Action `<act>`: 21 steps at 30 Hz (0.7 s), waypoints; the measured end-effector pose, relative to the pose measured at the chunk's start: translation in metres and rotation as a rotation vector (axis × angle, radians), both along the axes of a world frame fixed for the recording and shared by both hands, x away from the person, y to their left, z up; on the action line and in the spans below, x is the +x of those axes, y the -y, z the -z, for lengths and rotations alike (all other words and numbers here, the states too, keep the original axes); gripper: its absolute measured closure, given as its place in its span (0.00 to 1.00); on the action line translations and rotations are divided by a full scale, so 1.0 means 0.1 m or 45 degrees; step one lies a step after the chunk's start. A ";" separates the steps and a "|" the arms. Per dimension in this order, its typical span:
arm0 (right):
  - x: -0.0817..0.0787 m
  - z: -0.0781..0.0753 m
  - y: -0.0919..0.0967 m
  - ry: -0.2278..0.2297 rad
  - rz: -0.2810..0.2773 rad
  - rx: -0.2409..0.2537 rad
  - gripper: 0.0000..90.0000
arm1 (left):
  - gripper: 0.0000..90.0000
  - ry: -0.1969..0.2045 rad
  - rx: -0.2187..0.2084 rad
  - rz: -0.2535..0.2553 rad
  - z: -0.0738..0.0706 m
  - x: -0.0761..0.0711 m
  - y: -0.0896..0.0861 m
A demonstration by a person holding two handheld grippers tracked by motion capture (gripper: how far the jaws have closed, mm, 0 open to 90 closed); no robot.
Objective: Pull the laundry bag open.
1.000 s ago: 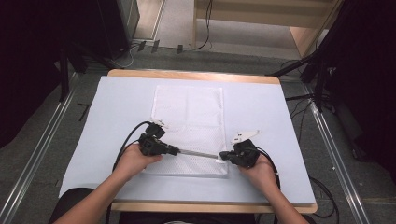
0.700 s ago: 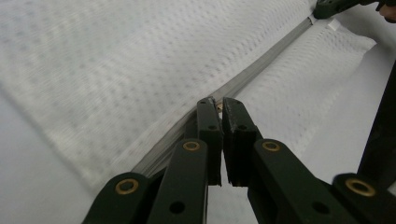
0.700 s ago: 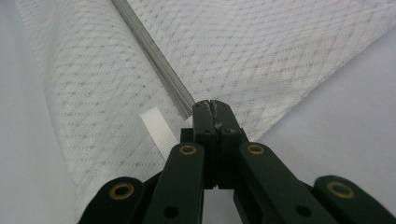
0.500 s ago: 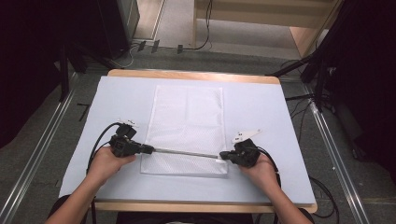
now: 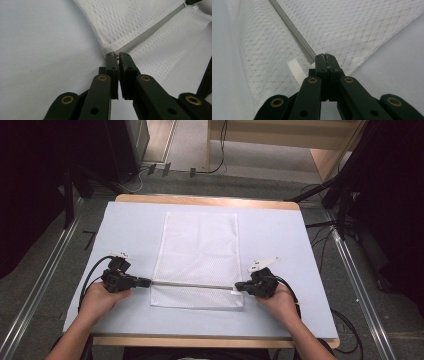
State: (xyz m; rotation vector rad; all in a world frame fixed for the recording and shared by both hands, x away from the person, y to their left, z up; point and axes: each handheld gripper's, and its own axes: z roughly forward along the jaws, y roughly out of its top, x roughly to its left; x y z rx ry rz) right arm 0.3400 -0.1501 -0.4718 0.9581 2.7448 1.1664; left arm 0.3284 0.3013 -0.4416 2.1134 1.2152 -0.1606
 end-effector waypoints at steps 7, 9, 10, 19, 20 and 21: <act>0.04 -0.07 0.06 -0.009 0.026 0.026 0.94 | 0.76 0.112 -0.045 -0.035 -0.07 -0.04 -0.09; 0.06 -0.10 0.10 0.035 0.053 0.036 0.89 | 0.69 0.145 -0.037 -0.064 -0.08 -0.03 -0.12; 0.07 -0.11 0.13 0.046 0.071 0.042 0.88 | 0.66 0.163 -0.017 -0.078 -0.09 -0.03 -0.13; 0.18 -0.12 0.33 0.120 0.200 0.061 0.50 | 0.47 0.294 0.099 -0.156 -0.10 -0.01 -0.26; 0.19 -0.11 0.35 0.126 0.217 0.063 0.46 | 0.46 0.307 0.104 -0.171 -0.09 0.00 -0.28; 0.20 -0.11 0.36 0.123 0.235 0.062 0.43 | 0.44 0.308 0.108 -0.178 -0.08 0.00 -0.31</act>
